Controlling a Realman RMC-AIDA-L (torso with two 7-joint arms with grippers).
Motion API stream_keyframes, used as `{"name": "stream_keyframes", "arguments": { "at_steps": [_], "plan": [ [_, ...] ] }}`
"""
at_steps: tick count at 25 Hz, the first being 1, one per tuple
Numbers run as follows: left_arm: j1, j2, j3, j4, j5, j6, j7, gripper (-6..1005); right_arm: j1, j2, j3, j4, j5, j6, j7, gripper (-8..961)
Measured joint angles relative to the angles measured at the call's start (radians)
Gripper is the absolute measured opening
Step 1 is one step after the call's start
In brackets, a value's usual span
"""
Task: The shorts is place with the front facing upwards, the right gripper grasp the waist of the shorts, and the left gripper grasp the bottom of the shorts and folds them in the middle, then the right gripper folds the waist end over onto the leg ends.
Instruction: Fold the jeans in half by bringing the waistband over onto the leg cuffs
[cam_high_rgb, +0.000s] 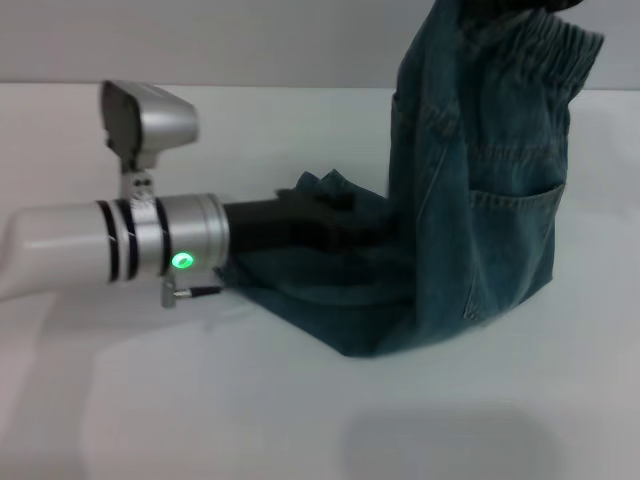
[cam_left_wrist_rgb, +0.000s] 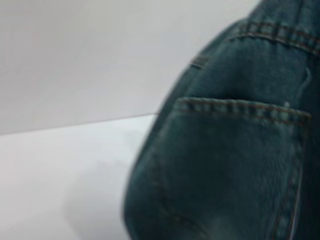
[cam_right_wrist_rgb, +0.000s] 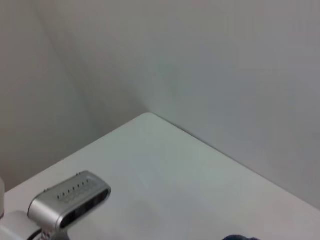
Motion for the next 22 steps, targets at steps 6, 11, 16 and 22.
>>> {"name": "stream_keyframes", "arguments": {
  "at_steps": [6, 11, 16, 22],
  "plan": [
    [0.016, 0.002, -0.212, 0.004, 0.118, -0.013, 0.011, 827, 0.004, 0.009, -0.069, 0.035, -0.001, 0.036, -0.004, 16],
    [0.03, 0.004, -0.414, 0.011, 0.179, -0.036, 0.033, 827, 0.018, 0.035, -0.136, 0.077, -0.001, 0.074, -0.02, 17],
    [0.053, -0.001, -0.526, 0.023, 0.179, -0.037, 0.072, 827, 0.041, 0.058, -0.213, 0.141, -0.003, 0.132, -0.04, 17],
    [0.06, -0.004, -0.539, 0.022, 0.18, -0.048, 0.096, 827, 0.083, 0.078, -0.273, 0.249, -0.005, 0.202, -0.094, 17]
  ]
}}
